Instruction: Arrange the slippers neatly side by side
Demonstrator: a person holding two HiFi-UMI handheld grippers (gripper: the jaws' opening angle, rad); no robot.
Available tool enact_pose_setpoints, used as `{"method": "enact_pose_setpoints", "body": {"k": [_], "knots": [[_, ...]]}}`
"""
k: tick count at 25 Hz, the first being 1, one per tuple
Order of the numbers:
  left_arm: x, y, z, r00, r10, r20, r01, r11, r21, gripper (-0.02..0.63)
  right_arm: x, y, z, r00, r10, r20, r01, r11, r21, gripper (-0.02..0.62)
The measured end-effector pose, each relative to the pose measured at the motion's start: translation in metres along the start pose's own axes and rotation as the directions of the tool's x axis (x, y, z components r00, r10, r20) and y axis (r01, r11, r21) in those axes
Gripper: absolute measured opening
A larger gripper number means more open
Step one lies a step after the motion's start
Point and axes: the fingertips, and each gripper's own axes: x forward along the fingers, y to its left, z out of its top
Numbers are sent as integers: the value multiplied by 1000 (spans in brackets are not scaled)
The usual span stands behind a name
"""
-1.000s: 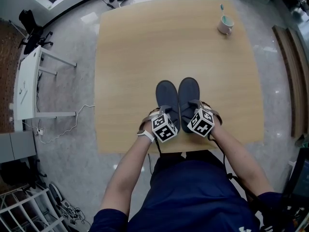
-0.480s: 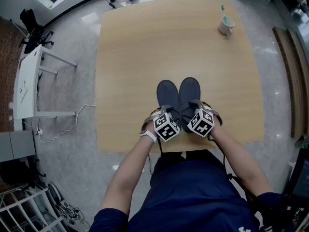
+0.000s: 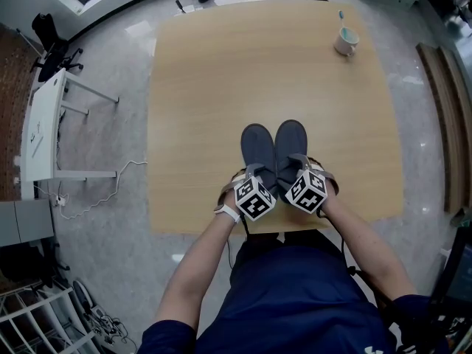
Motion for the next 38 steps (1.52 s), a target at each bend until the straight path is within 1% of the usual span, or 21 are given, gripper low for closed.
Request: {"method": "enact_pose_setpoints", "body": {"k": [3,5,7,9,11,12,14,16,17,18,20,21,23,25,27,30,33,36,38], "knots": [[-6,2,2,1000,6,8,-6,1000,8,282,-6,1,16,999,-10,38,9,1000,2,307],[-15,6,6,999,19,30,-18,1000,-8,282,-14,-4,25,997,-30,71,29,999,21,301],[-27,13,13,997,39,72,-35,998,-57,273,-25,-14,33,992,-63,112,56,996,67,285],[-44,24,22,987,78,139,-59,989,-134,245,-38,-26,36,984,-97,152,76,987,141,262],[-66,37,31,969,132,211,-82,969,-232,213,-51,-36,36,974,-119,192,71,969,238,233],[-78,42,35,957,160,244,-87,955,-285,193,-57,-39,35,969,-123,212,56,954,294,211],[-102,47,45,928,203,312,-68,916,-396,161,-69,-42,30,959,-118,256,10,921,389,171],[-125,48,55,895,240,375,-29,872,-488,111,-81,-42,30,945,-111,307,-45,888,457,122],[-134,48,58,879,260,399,-19,856,-517,81,-88,-41,33,936,-112,335,-68,873,483,96],[-142,48,61,866,276,417,-12,845,-535,59,-96,-41,38,925,-117,363,-89,860,503,67],[-155,43,68,843,294,451,7,832,-555,24,-114,-39,46,899,-133,418,-124,837,533,26],[-161,40,73,832,294,471,27,826,-564,5,-123,-39,51,884,-143,445,-139,828,543,11],[-173,31,84,809,283,514,81,814,-576,5,-143,-39,57,855,-168,491,-159,816,556,11],[-184,22,93,790,278,546,110,812,-573,5,-163,-40,59,829,-204,520,-154,811,564,11],[-194,14,98,777,279,564,112,820,-561,5,-181,-41,61,807,-239,540,-139,812,567,11],[-209,10,104,760,303,575,69,842,-535,5,-204,-44,68,775,-277,568,-128,812,570,11],[-221,11,109,732,341,589,6,862,-507,5,-221,-46,77,752,-312,581,-103,815,571,11],[-232,13,114,706,359,611,-9,866,-500,5,-231,-44,82,729,-325,602,-88,828,553,11],[-235,15,118,699,360,618,-8,868,-497,5,-235,-44,87,723,-327,609,-72,840,537,11]]}}
